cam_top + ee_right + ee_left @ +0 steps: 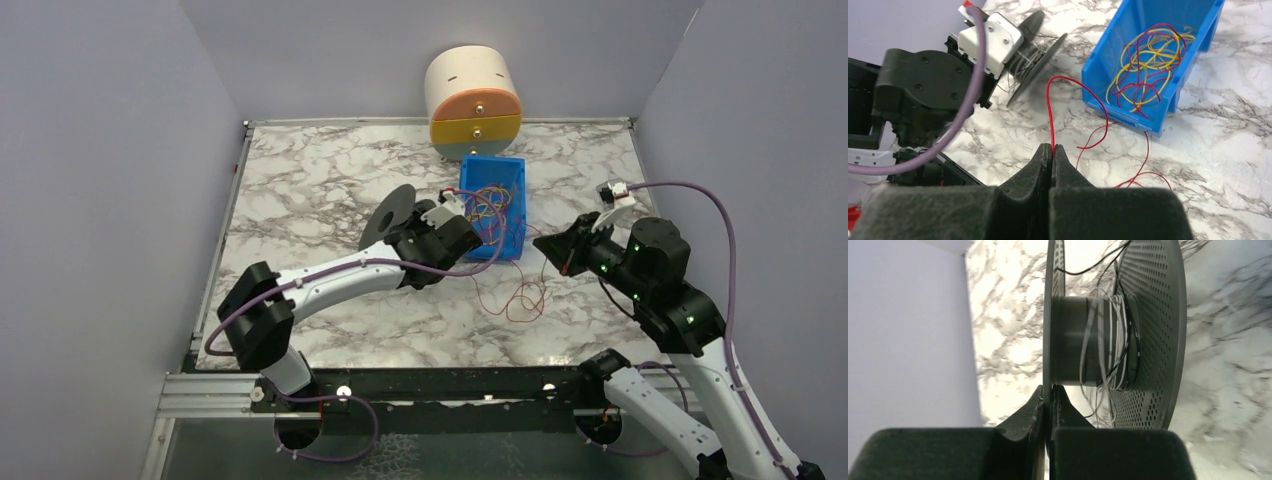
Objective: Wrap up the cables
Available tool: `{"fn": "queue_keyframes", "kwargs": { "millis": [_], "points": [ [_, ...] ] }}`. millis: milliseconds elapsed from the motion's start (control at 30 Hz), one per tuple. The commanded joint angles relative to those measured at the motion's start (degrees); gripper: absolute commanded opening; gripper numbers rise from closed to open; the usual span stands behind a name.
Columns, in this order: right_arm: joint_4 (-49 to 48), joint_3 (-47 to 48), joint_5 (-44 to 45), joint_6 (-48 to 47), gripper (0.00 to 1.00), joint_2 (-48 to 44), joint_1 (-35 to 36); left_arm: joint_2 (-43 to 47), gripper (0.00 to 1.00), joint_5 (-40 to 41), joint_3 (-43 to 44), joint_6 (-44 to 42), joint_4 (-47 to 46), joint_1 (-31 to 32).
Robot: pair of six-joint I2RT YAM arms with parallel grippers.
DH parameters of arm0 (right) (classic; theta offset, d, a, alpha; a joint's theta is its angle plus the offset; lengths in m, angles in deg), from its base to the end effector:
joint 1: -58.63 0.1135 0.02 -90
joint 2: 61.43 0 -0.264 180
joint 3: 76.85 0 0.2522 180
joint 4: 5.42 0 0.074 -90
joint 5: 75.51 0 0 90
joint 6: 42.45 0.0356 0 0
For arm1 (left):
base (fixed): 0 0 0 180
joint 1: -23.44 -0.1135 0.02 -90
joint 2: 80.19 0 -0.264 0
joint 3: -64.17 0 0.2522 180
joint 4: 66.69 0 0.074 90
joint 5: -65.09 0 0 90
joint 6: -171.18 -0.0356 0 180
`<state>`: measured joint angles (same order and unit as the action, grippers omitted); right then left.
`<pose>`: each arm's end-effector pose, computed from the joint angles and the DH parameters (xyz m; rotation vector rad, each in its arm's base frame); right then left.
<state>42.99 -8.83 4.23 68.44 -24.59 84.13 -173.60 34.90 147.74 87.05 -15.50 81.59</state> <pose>0.1134 0.0611 0.3701 -0.2049 1.9201 0.7182 0.1996 -0.2630 0.2535 0.6404 2.0081 0.7313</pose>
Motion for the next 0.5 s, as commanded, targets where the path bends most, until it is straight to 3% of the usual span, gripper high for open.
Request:
{"fn": "queue_keyframes", "kwargs": {
  "millis": [0,467],
  "points": [
    [-0.15,3.9,-2.98,-0.46,0.01,0.42,-0.08,6.55,0.0,-7.6,2.44,4.91,3.44,0.29],
    [-4.11,5.48,-12.25,2.85,0.01,3.98,-0.04,16.16,0.0,-20.26,1.42,14.1,8.8,0.13]
  ]
}}
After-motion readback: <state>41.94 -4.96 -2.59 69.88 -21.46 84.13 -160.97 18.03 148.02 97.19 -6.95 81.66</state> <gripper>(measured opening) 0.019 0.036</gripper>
